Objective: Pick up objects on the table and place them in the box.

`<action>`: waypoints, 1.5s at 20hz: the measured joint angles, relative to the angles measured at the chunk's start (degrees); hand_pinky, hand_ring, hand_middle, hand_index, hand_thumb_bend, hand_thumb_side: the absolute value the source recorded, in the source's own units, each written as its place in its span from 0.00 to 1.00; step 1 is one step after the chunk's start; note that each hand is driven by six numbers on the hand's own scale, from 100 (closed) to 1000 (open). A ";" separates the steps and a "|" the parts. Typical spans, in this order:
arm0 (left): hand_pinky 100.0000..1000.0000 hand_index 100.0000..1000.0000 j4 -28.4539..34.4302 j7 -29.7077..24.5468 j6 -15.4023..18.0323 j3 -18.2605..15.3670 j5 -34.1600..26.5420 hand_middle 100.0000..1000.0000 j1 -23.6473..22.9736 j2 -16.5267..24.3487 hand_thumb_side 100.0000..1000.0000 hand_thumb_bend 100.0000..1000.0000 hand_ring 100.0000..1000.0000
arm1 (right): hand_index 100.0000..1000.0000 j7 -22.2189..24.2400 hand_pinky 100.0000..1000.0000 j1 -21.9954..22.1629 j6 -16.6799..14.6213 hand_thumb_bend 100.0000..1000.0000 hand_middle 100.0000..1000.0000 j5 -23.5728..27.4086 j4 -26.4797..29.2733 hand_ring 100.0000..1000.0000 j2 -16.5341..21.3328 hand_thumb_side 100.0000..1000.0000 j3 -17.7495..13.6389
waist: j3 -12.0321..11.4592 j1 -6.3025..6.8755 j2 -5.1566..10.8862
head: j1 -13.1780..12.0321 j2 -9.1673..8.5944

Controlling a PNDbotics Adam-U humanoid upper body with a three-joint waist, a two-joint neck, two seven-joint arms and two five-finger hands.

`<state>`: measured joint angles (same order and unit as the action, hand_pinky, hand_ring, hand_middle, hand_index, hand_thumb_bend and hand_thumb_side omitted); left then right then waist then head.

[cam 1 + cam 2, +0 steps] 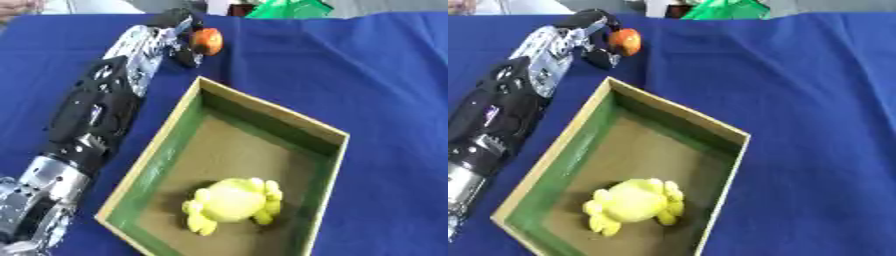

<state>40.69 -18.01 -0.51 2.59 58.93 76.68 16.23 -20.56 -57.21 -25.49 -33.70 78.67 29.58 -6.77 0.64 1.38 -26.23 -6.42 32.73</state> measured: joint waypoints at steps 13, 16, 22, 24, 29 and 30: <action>0.40 0.69 1.04 5.39 0.82 0.96 -0.97 0.62 0.24 0.00 0.00 0.00 0.53 | 0.84 -0.09 0.71 2.81 0.90 0.16 0.74 0.53 0.78 0.71 -0.11 0.56 -1.04 | -0.71 0.36 2.47 | 1.49 1.88; 0.38 0.67 1.08 5.99 1.01 1.34 -0.97 0.60 0.33 -0.01 0.00 0.00 0.51 | 0.84 -0.02 0.71 2.81 0.97 0.18 0.74 0.53 0.97 0.72 -0.28 0.55 -1.08 | -0.87 0.34 2.62 | 1.92 1.96; 0.37 0.67 6.64 6.03 3.66 4.62 -3.24 0.59 0.29 0.00 0.00 0.00 0.51 | 0.84 0.14 0.71 4.87 1.13 0.18 0.74 0.11 1.79 0.72 -1.18 0.54 -1.13 | -1.21 0.67 7.64 | 4.87 4.18; 0.37 0.67 8.89 5.78 4.27 5.80 -4.56 0.59 -0.56 0.05 0.00 0.00 0.51 | 0.84 0.18 0.71 5.38 1.19 0.19 0.74 0.00 1.81 0.72 -1.53 0.53 -1.13 | -1.68 0.71 7.69 | 5.81 4.84; 0.37 0.66 15.54 7.45 6.92 10.19 -8.81 0.59 -2.26 0.70 0.00 0.00 0.51 | 0.84 0.13 0.71 6.50 1.70 0.19 0.74 -0.47 2.35 0.72 -1.70 0.53 -1.18 | -3.88 0.41 9.31 | 8.47 6.51; 0.37 0.66 17.04 7.85 7.68 11.19 -9.79 0.59 -2.81 1.04 0.00 0.00 0.51 | 0.84 0.11 0.71 6.66 1.79 0.19 0.74 -0.51 2.54 0.72 -1.72 0.53 -1.20 | -4.25 0.40 9.35 | 8.85 6.62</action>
<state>57.74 -10.16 7.17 13.79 49.14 73.88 17.27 -20.45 -50.55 -23.70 -34.21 81.21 27.86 -7.97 -3.60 1.78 -16.89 2.42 39.35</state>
